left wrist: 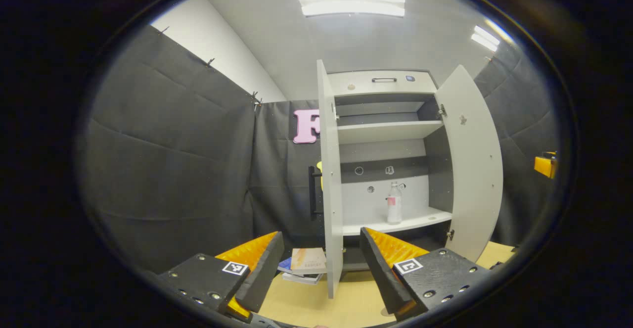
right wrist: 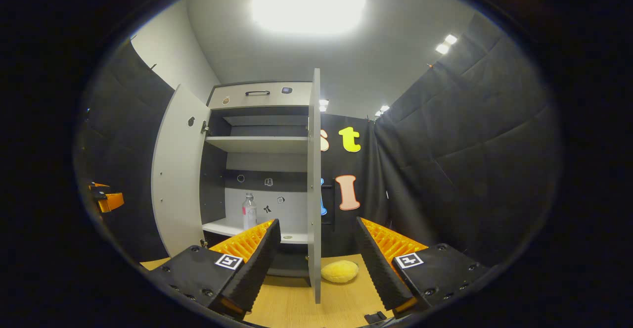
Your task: Grasp the bottle in the cabinet with the left hand and place it on the coaster, then close the right door with the right hand and the left door with the left hand.
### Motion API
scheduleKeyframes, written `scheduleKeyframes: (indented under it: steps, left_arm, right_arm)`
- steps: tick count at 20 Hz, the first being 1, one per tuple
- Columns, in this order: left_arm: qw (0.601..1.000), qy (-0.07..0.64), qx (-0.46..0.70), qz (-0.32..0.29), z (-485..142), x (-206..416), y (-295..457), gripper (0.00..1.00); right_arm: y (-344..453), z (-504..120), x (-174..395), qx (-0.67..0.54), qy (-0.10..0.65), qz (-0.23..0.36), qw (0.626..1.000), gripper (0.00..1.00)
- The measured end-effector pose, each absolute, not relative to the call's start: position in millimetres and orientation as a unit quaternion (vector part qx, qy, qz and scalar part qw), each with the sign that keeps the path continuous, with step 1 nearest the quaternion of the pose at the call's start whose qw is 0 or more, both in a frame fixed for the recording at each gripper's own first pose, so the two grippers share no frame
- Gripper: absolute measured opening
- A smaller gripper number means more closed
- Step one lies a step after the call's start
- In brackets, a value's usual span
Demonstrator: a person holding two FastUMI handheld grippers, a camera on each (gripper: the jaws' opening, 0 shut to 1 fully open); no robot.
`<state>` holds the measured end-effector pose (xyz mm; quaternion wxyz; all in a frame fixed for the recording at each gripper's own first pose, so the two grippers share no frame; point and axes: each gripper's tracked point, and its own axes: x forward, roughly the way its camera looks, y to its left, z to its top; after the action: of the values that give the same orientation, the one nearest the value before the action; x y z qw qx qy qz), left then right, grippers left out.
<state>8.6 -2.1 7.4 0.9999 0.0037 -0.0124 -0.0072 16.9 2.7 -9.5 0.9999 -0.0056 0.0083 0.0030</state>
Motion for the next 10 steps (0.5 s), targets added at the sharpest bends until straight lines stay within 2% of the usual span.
scheduleKeyframes:
  steps: [1,3,4,8,10]
  left_arm:
    - [1.0,-0.015,0.006,-0.007,9,9,-2,0.91]
    - [1.0,-0.016,0.007,-0.008,9,9,-4,0.91]
    - [1.0,-0.016,0.006,-0.008,8,10,-4,0.91]
    - [1.0,-0.012,-0.01,-0.017,3,20,-13,0.91]
    - [0.999,-0.012,-0.024,-0.026,7,37,-43,0.91]
  right_arm:
    - [4,-12,18,-0.007,0.011,0.005,1.0,0.96]
    - [4,-17,19,-0.012,0.016,0.006,1.0,0.96]
    - [3,-18,19,-0.013,0.018,0.008,1.0,0.92]
    - [-2,-26,21,-0.025,0.021,0.016,0.999,0.96]
    - [-10,-29,23,-0.026,0.021,0.018,0.999,0.96]
